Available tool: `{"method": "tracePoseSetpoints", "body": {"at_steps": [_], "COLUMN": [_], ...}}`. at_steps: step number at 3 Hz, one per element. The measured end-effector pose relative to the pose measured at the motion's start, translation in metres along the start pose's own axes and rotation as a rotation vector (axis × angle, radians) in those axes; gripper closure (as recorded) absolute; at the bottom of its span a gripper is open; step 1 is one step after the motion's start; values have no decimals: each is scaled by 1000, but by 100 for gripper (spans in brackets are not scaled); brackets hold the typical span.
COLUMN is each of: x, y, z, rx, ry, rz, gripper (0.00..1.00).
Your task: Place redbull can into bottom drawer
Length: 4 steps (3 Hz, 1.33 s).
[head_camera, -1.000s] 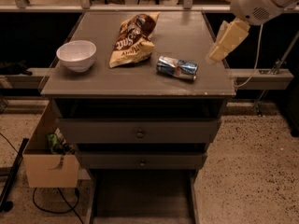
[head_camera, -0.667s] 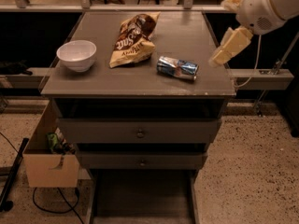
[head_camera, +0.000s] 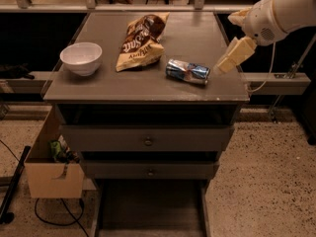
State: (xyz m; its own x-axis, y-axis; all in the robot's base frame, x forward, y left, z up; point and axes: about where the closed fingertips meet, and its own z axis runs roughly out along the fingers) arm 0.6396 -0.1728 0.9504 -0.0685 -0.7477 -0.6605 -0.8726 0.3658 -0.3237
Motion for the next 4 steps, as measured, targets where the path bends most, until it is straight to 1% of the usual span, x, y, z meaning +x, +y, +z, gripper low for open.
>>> {"method": "tracePoseSetpoints", "body": {"at_steps": [1, 2, 3, 4], "x": [-11, -17, -13, -3], "y": [16, 36, 52, 49], "z": [14, 38, 66, 76], "rx": [-20, -75, -137, -157], "ry": [18, 22, 36, 38], "rz": [-25, -34, -32, -8], "gripper": [0, 0, 0, 0]}}
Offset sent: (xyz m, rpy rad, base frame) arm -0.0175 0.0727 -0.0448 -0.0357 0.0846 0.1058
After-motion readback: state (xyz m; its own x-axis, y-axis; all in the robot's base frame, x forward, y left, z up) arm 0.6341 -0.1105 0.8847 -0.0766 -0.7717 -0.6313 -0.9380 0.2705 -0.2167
